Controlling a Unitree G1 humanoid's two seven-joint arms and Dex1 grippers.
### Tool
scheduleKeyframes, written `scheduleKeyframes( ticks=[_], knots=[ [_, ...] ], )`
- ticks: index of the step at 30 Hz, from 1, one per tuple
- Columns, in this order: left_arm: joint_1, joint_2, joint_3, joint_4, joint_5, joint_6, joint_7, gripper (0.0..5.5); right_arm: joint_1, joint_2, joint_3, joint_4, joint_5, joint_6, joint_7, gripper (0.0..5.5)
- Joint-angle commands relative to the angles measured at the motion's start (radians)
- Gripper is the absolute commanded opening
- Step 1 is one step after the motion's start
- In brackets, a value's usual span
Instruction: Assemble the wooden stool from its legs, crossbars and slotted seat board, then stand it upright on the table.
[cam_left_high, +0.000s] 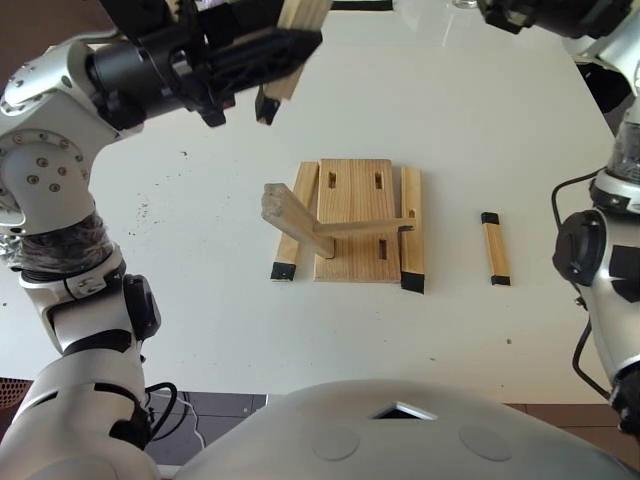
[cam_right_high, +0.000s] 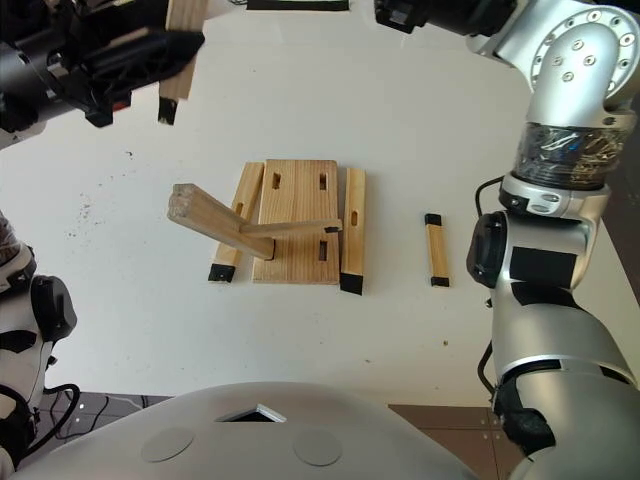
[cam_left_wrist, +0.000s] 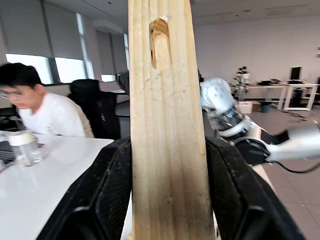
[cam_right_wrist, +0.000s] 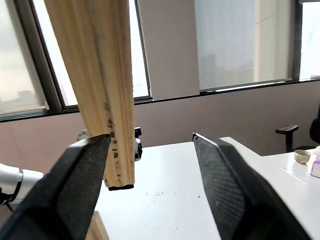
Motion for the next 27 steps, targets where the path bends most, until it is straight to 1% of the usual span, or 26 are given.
scheduleKeyframes(
  ticks=[1,4,11,16,23,24,26,27],
  knots=[
    [0.020,0.036,-0.026,-0.001,0.013,-0.038,-0.058,2.07,-0.016,-0.053,0.008,-0.025,0.032,0.012,0.094,3.27],
    [0.034,0.039,-0.046,0.001,0.023,-0.056,-0.070,2.07,-0.012,-0.058,0.014,-0.046,0.034,0.009,0.102,3.79],
    [0.082,0.066,-0.113,-0.019,0.085,-0.108,-0.120,2.07,-0.047,-0.034,-0.006,-0.083,0.090,0.078,0.037,3.82],
    [0.101,0.073,-0.128,-0.017,0.106,-0.135,-0.133,2.07,-0.057,-0.050,0.029,-0.098,0.075,0.092,0.028,3.82],
    [0.128,0.086,-0.142,-0.026,0.118,-0.154,-0.142,2.07,-0.035,-0.052,0.065,-0.108,0.047,0.080,0.022,2.58],
    [0.130,0.087,-0.143,-0.026,0.119,-0.157,-0.142,2.07,-0.031,-0.052,0.069,-0.111,0.045,0.079,0.022,2.48],
    [0.133,0.091,-0.145,-0.021,0.129,-0.164,-0.143,2.07,-0.026,-0.053,0.072,-0.114,0.045,0.081,0.019,2.10],
    [0.138,0.093,-0.148,-0.020,0.140,-0.171,-0.147,2.07,-0.024,-0.051,0.070,-0.114,0.048,0.082,0.017,2.03]
  ],
)
